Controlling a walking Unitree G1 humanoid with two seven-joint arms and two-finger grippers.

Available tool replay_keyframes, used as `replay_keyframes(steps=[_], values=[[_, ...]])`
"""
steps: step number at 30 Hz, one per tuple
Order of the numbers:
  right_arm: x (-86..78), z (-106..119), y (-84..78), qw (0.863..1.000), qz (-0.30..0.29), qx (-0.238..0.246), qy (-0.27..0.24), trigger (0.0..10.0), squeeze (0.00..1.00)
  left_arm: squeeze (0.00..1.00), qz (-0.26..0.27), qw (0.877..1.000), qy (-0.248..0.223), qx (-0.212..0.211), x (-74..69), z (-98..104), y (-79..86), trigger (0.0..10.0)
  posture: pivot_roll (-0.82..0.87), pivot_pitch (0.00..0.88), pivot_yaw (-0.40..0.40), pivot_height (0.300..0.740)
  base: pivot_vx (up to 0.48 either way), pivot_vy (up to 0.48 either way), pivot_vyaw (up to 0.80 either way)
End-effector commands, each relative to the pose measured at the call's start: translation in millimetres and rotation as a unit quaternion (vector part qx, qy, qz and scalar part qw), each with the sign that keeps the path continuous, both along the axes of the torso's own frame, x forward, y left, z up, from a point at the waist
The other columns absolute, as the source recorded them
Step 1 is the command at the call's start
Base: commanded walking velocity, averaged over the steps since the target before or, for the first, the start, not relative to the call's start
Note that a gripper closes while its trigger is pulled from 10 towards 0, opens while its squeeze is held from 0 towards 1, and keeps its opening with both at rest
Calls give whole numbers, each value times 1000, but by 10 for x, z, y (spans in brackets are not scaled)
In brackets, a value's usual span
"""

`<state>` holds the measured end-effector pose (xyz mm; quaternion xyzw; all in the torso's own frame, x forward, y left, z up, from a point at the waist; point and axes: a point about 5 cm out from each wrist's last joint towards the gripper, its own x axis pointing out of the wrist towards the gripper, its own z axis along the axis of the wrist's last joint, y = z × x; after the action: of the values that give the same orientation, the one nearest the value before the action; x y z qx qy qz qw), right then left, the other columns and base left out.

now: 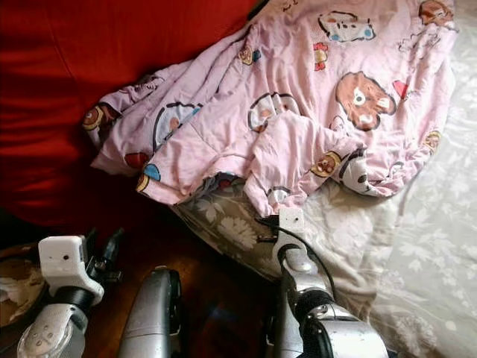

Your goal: Clean up the room

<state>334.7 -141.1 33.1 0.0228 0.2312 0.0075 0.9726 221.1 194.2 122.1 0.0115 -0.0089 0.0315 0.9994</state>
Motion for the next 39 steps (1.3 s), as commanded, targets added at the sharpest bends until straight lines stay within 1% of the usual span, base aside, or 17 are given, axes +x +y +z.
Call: replay_keyframes(steps=[1, 3, 4, 6, 7, 8, 9, 14, 18, 19, 21, 25, 28, 29, 32, 35, 39], values=[[-19, -20, -58, 1000, -10, 8, 0, 0, 0, 0, 13, 1000, 14, 9, 39, -119, 66, 10000, 230, 119, -53, 600, 0, 0, 0], [-22, -17, -97, 1000, -12, 11, -5, 0, 0, 0, 14, 1000, 12, 8, 70, -130, 73, 10000, 224, 100, -54, 600, 0, 0, 0], [-33, -23, -144, 1000, -12, 11, -9, 0, 0, 0, 14, 1000, 10, 8, 104, -142, 77, 10000, 217, 71, -53, 600, 0, 0, 0], [-38, -25, -161, 1000, -12, 11, -10, 0, 0, 0, 14, 1000, 9, 9, 119, -148, 79, 10000, 217, 71, -53, 600, 0, 0, 0], [-57, -39, -209, 1000, -15, 14, -13, 0, 0, 0, 14, 1000, 12, 10, 186, -184, 97, 10000, 200, 15, -50, 600, 0, 0, 0], [-61, -43, -218, 1000, -16, 15, -14, 0, 0, 0, 14, 1000, 13, 10, 217, -204, 107, 10000, 200, 15, -50, 600, 0, 0, 0], [-84, -60, -253, 1000, -17, 15, -16, 10000, 0, 0, 14, 1000, 15, 11, 234, -224, 121, 10000, 192, 0, -46, 600, 0, 0, 0], [-154, -94, -385, 998, -39, 29, -34, 10000, 0, 0, 22, 999, 33, 20, 313, -356, 219, 10000, 162, 0, -28, 600, 0, 0, 0], [-167, -97, -416, 997, -49, 37, -40, 10000, 0, 0, 26, 999, 38, 20, 374, -412, 263, 10000, 145, 0, -17, 600, 0, 0, 0], [-179, -83, -420, 996, -43, 48, -59, 10000, 0, 0, 28, 999, 42, 20, 402, -449, 282, 10000, 135, 0, -8, 600, 0, 0, 0], [-183, -73, -419, 995, -40, 55, -69, 10000, 0, 0, 29, 998, 44, 20, 407, -462, 288, 10000, 135, 0, -8, 600, 0, 0, 0], [-217, -80, -473, 993, -57, 58, -80, 10000, 0, 0, 48, 997, 59, 11, 424, -603, 373, 10000, 124, 0, -1, 625, 0, 0, 0], [-217, -80, -477, 993, -58, 58, -79, 10000, 0, 0, 66, 995, 76, 5, 388, -709, 436, 10000, 121, 0, 1, 645, 0, 0, 0], [-211, -73, -476, 993, -58, 57, -81, 10000, 0, 0, 83, 993, 89, 7, 347, -787, 494, 10000, 118, 0, 3, 660, 0, 0, 0], [-195, -49, -479, 993, -57, 55, -88, 10000, 0, 0, 103, 988, 110, 18, 294, -893, 567, 10000, 116, 0, 4, 680, 0, 0, 0], [-163, 0, -473, 992, -54, 56, -101, 10000, 0, 0, 106, 984, 142, 12, 208, -1047, 597, 10000, 116, 0, 9, 705, 0, 0, 0], [-153, 14, -460, 992, -52, 56, -105, 10000, 0, 0, 107, 981, 164, 10, 152, -1152, 605, 10000, 113, 0, 16, 725, 0, 0, 0]])
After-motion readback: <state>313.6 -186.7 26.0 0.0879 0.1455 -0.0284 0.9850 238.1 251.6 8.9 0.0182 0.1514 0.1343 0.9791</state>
